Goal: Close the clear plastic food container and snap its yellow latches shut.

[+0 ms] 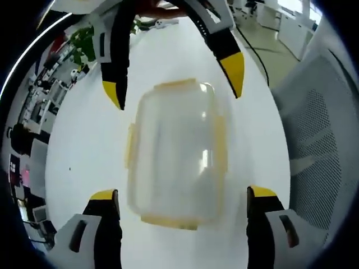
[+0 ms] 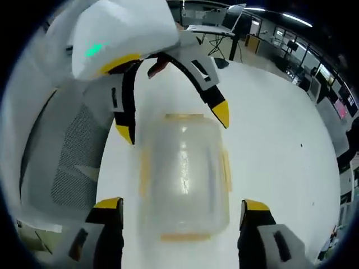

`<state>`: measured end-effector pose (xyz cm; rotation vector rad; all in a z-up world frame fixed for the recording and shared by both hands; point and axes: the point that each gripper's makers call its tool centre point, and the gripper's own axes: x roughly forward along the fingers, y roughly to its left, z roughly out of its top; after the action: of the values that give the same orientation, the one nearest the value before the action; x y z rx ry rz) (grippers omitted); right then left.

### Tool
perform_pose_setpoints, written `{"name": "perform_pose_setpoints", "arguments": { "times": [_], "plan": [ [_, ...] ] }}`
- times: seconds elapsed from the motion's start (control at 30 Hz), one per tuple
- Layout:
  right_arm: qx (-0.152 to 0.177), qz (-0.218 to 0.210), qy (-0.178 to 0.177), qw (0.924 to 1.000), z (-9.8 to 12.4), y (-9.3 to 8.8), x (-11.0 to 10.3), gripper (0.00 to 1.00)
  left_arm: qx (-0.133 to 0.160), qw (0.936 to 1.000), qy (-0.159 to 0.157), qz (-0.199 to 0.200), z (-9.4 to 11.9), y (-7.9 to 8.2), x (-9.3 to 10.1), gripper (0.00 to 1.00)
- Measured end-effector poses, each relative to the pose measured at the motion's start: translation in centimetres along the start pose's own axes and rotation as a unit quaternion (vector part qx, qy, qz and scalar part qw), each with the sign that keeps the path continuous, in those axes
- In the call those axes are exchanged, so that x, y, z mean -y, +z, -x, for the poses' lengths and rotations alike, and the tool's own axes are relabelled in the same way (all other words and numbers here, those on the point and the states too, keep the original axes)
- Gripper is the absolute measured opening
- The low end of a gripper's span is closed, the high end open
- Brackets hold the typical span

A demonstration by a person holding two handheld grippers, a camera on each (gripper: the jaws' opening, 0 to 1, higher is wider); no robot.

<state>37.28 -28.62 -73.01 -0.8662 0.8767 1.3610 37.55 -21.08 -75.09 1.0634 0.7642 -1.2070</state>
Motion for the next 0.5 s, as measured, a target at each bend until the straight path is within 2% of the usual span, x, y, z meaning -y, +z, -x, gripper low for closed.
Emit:
{"name": "perform_pose_setpoints", "arguments": {
  "times": [0.1,0.23,0.5],
  "plan": [
    [0.003,0.004,-0.011,0.9999,-0.3,-0.1,0.2,0.89,-0.013,0.9999,0.001,-0.011,-0.4,-0.5,-0.1,0.93],
    [0.003,0.013,-0.025,0.9996,-0.9,-0.3,0.2,0.98,-0.023,0.9992,0.009,-0.031,-0.9,-0.9,-0.3,0.99],
    [-0.020,0.030,-0.036,0.9987,-1.9,-1.1,0.3,0.99,-0.025,0.9994,0.006,-0.023,-1.6,-0.7,-0.2,0.99]
  ]
}}
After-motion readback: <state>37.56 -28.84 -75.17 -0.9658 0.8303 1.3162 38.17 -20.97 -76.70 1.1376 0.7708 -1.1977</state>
